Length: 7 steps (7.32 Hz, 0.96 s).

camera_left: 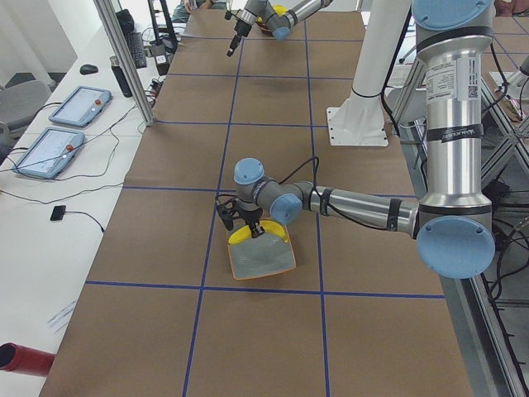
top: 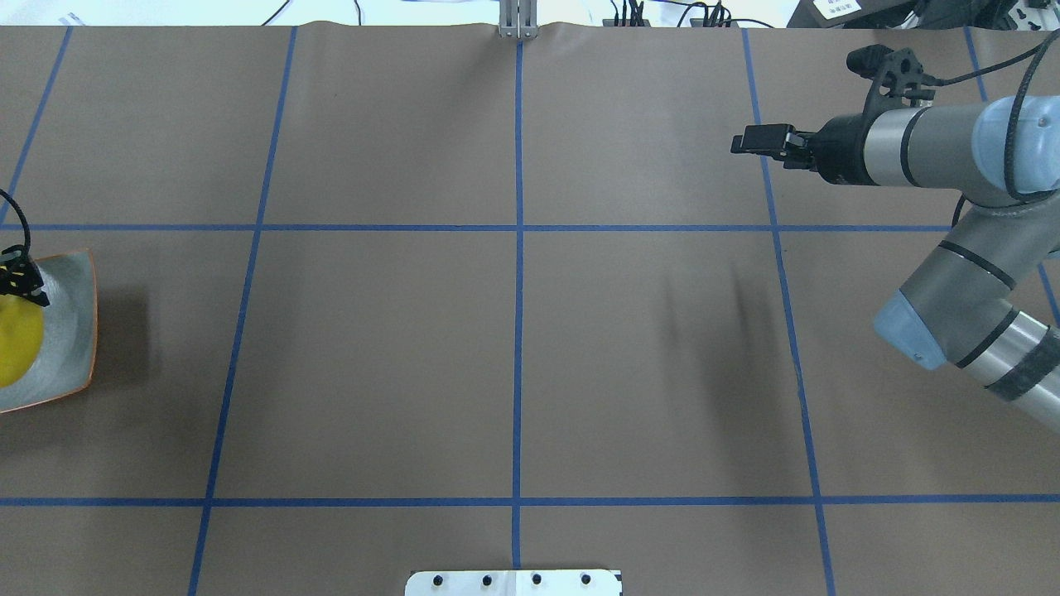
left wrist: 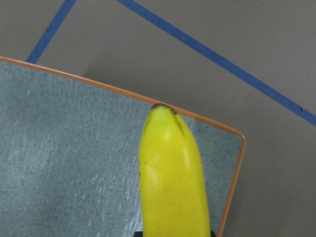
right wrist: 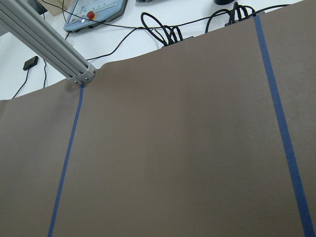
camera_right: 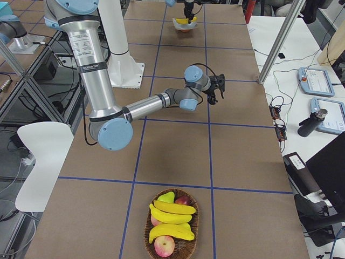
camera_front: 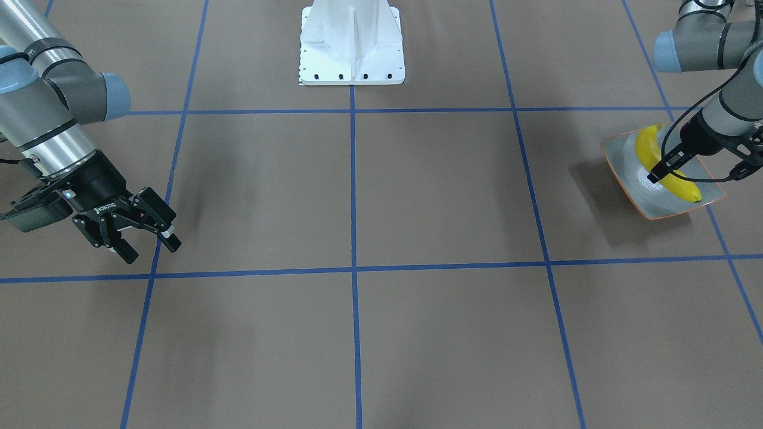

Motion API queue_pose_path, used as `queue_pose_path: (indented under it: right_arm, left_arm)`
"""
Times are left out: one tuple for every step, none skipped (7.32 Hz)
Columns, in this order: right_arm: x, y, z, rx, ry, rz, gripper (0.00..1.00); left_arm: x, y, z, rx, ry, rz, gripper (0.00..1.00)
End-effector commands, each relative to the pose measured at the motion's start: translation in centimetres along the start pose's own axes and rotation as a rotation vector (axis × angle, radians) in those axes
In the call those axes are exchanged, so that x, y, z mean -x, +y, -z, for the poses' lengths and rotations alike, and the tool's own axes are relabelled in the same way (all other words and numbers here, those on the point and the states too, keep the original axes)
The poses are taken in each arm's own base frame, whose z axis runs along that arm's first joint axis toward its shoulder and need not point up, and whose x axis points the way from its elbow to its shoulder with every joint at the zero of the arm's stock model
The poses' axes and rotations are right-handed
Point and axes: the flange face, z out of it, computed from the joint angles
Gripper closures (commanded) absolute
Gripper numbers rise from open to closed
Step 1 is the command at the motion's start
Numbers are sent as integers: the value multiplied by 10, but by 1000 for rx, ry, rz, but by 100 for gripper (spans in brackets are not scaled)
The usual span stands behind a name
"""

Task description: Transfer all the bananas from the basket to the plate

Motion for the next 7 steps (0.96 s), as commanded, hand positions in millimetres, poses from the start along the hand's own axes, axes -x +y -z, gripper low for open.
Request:
queue_pose_path:
  right_arm:
    - [0, 0, 0, 0, -2, 1, 0]
    - [1, -1, 0, 0, -2, 1, 0]
    - [2, -1, 0, -1, -3, 1, 0]
    - [1, -1, 1, -2, -3, 1, 0]
    - [-1, -3, 2, -3, -2, -1, 0]
    - [-3, -11, 7, -9, -3, -4, 0]
    - [-12, -21, 14, -13, 6, -15, 0]
  left_arm:
    - [15, -14, -18, -24, -50, 23, 100]
    - [20, -20, -13, -34, -46, 37, 100]
    - [24, -20, -13, -37, -50, 0, 22]
    - [27, -20, -13, -37, -53, -36, 0]
    - [26, -20, -12, -37, -52, -39, 0]
    - [25, -20, -11, -37, -48, -43, 0]
    - [18, -18, -6, -32, -32, -51, 0]
